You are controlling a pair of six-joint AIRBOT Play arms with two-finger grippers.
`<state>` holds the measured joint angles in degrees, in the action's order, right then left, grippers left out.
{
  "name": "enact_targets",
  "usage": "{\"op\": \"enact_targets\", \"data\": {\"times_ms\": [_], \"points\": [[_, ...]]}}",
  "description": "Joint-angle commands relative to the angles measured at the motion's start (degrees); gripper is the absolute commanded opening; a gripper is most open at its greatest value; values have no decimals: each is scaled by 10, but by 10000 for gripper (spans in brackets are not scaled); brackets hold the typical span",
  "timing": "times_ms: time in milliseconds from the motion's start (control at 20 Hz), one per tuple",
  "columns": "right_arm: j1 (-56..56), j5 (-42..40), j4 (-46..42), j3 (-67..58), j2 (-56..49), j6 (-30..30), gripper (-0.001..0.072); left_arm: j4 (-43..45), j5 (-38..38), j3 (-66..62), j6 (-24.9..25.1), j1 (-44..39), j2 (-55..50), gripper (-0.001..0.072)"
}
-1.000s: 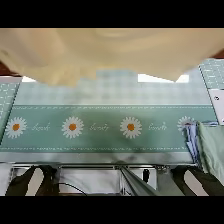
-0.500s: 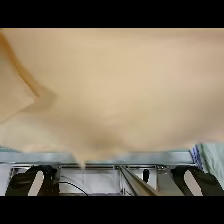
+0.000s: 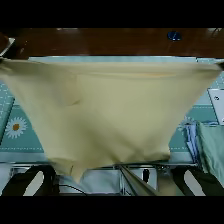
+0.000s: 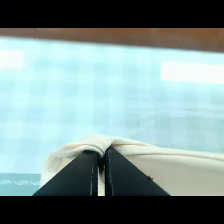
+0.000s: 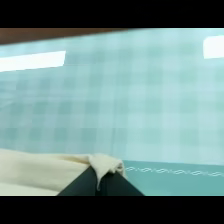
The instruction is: Fold the shirts.
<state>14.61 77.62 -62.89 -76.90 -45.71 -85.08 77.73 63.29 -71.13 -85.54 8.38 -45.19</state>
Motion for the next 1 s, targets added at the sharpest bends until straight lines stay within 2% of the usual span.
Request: {"op": "enact_targets", "data": {"times_ms": [0, 150, 250, 400, 500, 700, 800, 950], "points": [[-5, -101, 43, 80, -105, 39, 18, -40, -77, 28, 3, -9, -141, 24], [-13, -170, 115, 66, -245, 67, 18, -79, -133, -13, 3, -24, -282, 24], [-13, -186, 156, 25, -342, 85, 18, -107, -138, -66, 2, -31, -383, 24], [-13, -192, 165, -70, -466, 80, 18, -167, -138, -141, 2, -33, -497, 24], [-13, -180, 165, -133, -532, 59, 18, -208, -138, -176, 2, -33, -548, 24], [-12, -145, 165, -181, -587, 33, 18, -212, -132, -195, 3, -28, -574, 24], [-6, -117, 165, -181, -582, 44, 18, -212, -83, -214, 16, -11, -574, 24], [16, -35, 160, -181, -559, 72, 18, -212, 41, -252, 71, 17, -574, 24]]}}
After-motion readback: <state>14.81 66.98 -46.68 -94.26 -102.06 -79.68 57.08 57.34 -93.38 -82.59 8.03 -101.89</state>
